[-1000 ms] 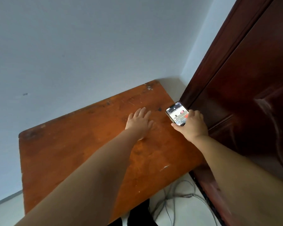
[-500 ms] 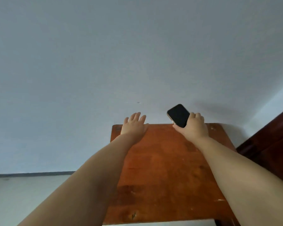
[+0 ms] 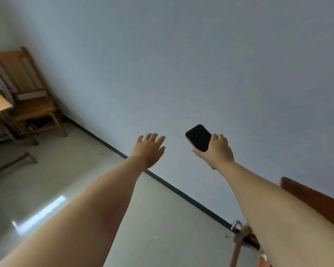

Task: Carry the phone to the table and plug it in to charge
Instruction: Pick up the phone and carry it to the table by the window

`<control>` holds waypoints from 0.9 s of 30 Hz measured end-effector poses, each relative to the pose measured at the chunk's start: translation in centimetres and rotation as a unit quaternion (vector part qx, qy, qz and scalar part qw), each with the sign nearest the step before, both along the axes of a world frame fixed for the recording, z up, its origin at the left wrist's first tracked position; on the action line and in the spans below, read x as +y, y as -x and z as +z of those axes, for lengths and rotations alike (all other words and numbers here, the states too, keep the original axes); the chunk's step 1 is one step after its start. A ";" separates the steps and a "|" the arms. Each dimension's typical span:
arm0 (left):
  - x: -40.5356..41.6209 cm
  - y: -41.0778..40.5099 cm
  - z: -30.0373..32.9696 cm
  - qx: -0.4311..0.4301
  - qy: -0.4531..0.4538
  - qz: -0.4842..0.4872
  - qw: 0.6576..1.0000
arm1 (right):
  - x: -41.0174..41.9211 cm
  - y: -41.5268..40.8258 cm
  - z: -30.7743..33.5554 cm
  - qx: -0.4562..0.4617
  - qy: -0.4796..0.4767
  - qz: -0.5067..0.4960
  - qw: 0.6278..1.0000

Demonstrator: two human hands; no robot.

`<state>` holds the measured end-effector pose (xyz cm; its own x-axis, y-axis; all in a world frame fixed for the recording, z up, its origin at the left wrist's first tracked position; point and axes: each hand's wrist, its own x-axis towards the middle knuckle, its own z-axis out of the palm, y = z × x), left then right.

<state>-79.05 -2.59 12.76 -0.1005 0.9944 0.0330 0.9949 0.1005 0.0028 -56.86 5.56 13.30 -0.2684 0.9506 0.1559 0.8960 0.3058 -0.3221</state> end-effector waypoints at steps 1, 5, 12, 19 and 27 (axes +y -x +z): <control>-1.1 2.5 0.3 0.005 -0.006 0.021 1.000 | -0.1 3.1 0.2 -0.003 0.002 0.027 1.000; -6.1 12.2 0.5 -0.005 -0.026 0.129 0.991 | -1.1 15.4 0.7 -0.011 0.000 0.134 0.991; -12.3 25.5 -0.5 -0.040 -0.035 0.284 0.957 | -2.4 33.8 -0.3 -0.036 -0.013 0.292 0.956; -12.0 39.7 -0.6 -0.043 -0.049 0.390 0.919 | -0.8 52.2 -1.1 -0.023 -0.015 0.391 0.920; -13.2 53.3 -1.1 -0.047 -0.050 0.485 0.872 | -1.0 70.6 -0.7 -0.031 -0.026 0.483 0.875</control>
<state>-132.35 -15.79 11.66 -0.8995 0.4326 0.0615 0.4370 0.8891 0.1364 -127.50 4.59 12.55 -0.9523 0.2672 0.1476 0.2265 0.9427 -0.2452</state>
